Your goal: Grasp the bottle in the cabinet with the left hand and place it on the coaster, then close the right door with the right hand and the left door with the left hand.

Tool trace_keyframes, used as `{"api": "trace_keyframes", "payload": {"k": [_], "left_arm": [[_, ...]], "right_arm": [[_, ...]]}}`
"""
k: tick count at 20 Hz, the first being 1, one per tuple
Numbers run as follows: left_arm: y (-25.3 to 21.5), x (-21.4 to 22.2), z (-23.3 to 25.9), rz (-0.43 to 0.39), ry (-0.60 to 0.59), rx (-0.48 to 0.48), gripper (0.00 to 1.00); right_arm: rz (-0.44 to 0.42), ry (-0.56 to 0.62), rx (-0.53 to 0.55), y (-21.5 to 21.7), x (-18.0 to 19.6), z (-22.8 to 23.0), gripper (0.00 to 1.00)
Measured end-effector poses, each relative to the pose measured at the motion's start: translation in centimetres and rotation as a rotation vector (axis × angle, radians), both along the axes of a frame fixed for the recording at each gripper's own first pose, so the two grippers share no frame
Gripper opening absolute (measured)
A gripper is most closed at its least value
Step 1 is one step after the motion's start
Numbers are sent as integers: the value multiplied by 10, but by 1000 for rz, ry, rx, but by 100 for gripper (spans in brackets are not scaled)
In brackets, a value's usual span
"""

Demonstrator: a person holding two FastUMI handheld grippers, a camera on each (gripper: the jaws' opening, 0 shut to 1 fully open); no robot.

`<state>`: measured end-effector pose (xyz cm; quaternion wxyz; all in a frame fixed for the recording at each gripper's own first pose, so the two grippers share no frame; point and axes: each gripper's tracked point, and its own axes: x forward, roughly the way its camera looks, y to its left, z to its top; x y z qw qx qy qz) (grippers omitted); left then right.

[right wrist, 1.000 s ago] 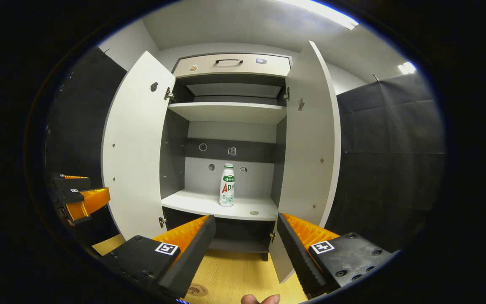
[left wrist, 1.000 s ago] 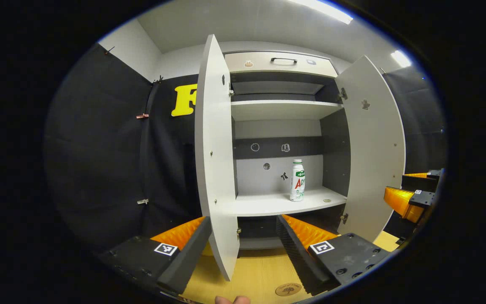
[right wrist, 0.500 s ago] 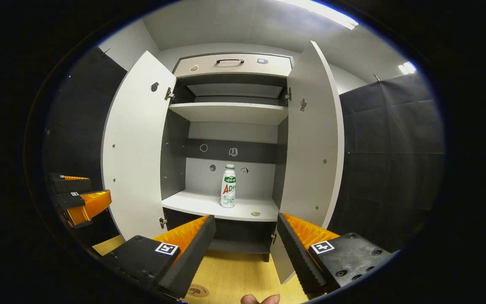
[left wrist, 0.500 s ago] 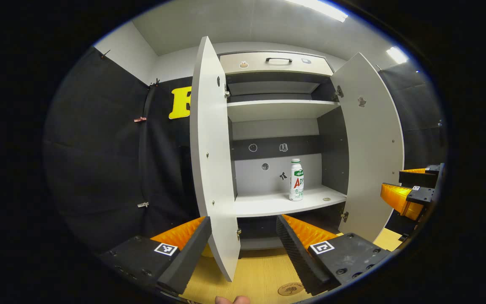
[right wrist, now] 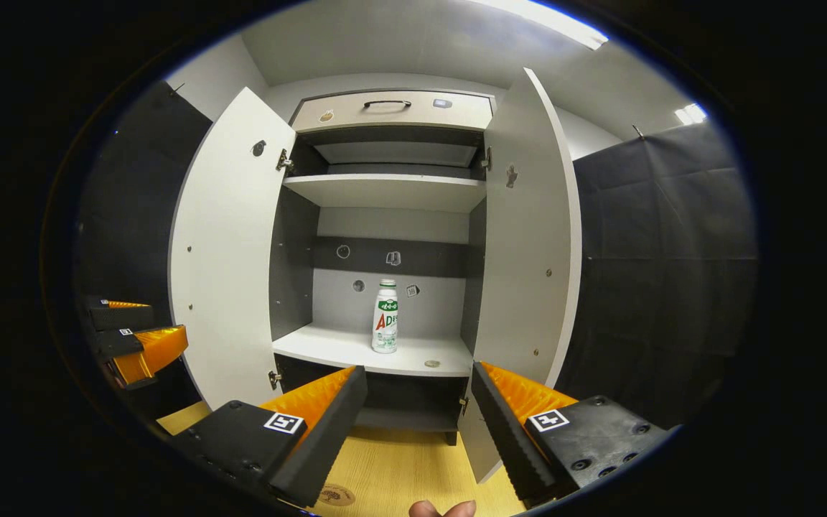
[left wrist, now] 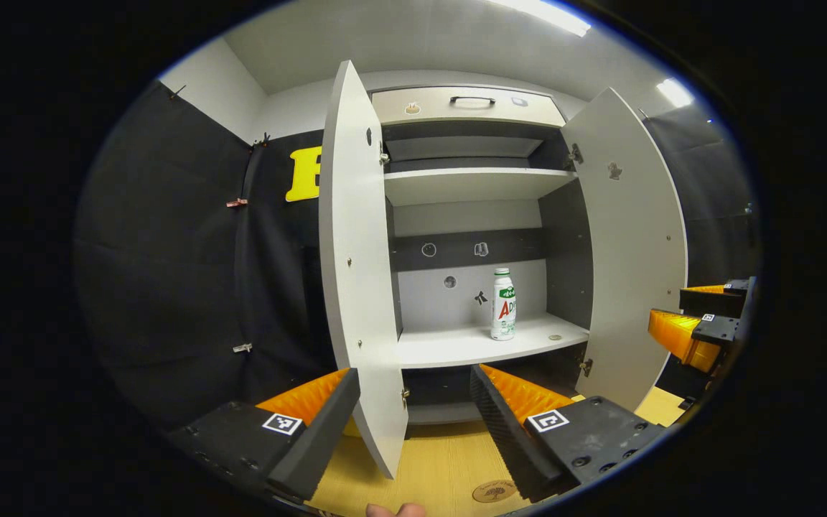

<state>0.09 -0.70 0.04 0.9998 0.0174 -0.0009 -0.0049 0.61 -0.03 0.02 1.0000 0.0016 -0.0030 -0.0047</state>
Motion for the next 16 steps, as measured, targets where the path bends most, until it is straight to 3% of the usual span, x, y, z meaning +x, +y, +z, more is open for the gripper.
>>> {"api": "trace_keyframes", "payload": {"k": [9,16], "left_arm": [[-30,22,12,-56,-19,-27,98],[-97,100,29,-133,-37,-47,98]], "right_arm": [[-28,-16,19,-19,-11,14,98],[-93,-26,-3,-70,-24,13,97]]}}
